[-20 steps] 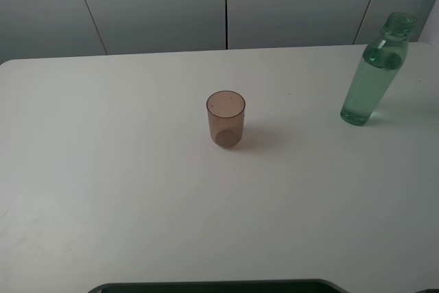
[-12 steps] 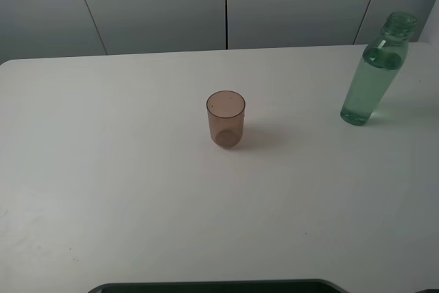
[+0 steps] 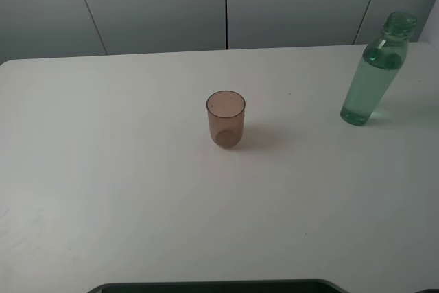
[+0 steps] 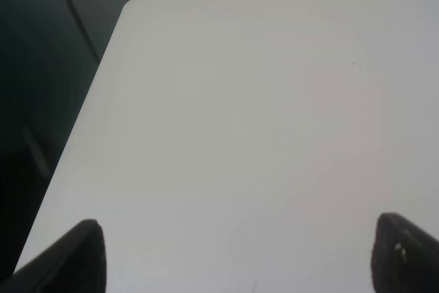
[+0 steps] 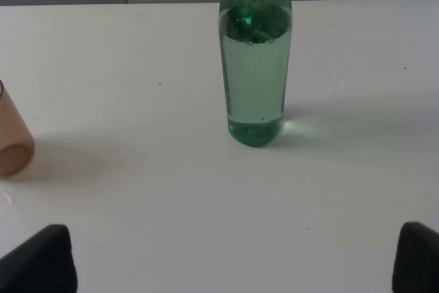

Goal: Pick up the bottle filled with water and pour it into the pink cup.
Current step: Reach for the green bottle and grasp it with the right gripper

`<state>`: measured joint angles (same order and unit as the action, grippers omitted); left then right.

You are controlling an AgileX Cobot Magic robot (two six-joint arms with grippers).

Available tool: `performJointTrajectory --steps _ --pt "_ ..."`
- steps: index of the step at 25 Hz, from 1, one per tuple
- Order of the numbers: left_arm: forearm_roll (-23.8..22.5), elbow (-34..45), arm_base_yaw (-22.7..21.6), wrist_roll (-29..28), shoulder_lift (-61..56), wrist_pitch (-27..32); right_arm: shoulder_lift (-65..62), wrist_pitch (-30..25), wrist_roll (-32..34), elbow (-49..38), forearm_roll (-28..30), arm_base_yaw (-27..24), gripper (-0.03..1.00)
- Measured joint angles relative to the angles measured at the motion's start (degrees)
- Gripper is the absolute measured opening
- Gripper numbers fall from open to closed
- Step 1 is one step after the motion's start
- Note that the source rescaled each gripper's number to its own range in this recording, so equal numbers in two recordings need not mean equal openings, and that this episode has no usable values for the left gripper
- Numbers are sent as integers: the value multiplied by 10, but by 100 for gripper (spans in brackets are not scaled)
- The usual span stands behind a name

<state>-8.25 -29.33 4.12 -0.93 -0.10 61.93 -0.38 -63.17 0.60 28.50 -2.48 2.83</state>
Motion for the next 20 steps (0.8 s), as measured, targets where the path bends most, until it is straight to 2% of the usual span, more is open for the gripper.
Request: performJointTrajectory --steps 20 --pt "0 0 0 0 0 0 0 0 4 0 -11 0 100"
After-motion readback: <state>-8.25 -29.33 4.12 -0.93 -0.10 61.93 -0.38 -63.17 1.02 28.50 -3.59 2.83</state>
